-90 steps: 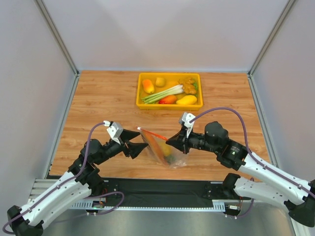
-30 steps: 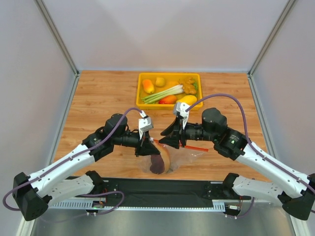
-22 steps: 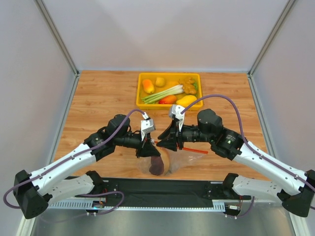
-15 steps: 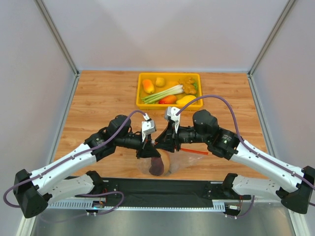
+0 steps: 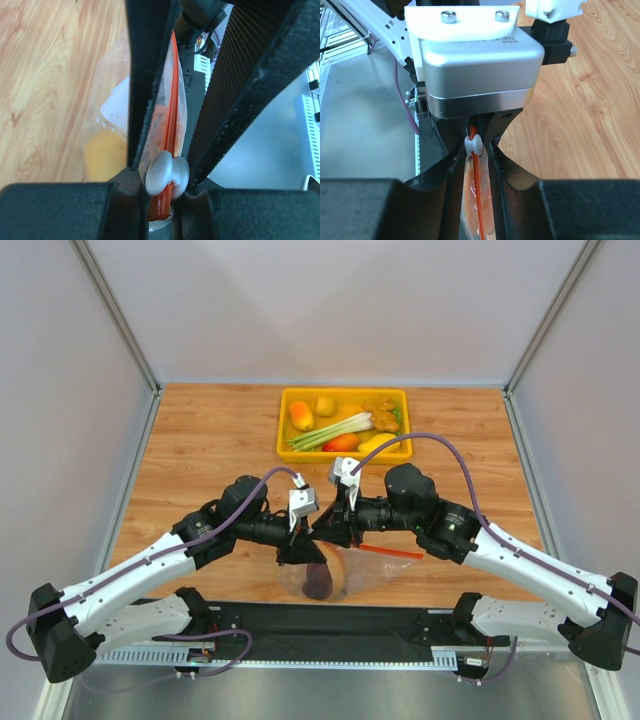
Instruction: Open the zip-top bag and remove the fake food
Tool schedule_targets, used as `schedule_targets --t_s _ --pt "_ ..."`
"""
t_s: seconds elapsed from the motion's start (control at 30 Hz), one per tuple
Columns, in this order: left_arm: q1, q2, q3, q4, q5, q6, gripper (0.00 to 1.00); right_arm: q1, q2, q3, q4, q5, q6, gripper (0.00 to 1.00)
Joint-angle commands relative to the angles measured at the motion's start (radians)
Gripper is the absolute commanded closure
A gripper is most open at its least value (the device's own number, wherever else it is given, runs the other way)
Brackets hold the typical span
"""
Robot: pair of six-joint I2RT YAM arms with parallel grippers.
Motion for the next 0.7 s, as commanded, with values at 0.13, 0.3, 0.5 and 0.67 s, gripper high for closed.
schedule_targets --t_s 0.13,0.3,0.5,0.67 --pt "-0.020 -0.017 0.036 0.012 0.012 0.017 0.99 0.012 0.018 0.036 0.048 0.012 -0.016 0.76" --pt "-0.020 -0.019 0.034 0.011 0.003 0.020 1.00 0.012 0.013 0.025 0.066 -0.027 -0.025 0.93" --pt "-0.019 -0.057 0.014 0.020 -0.063 0.017 1.00 0.012 -0.031 0.013 0.039 -0.002 -0.050 1.00" --pt "-0.020 -0.111 0.003 0.035 -0.091 0.008 1.00 0.010 -0.059 0.004 -0.009 0.031 -0.068 1.00"
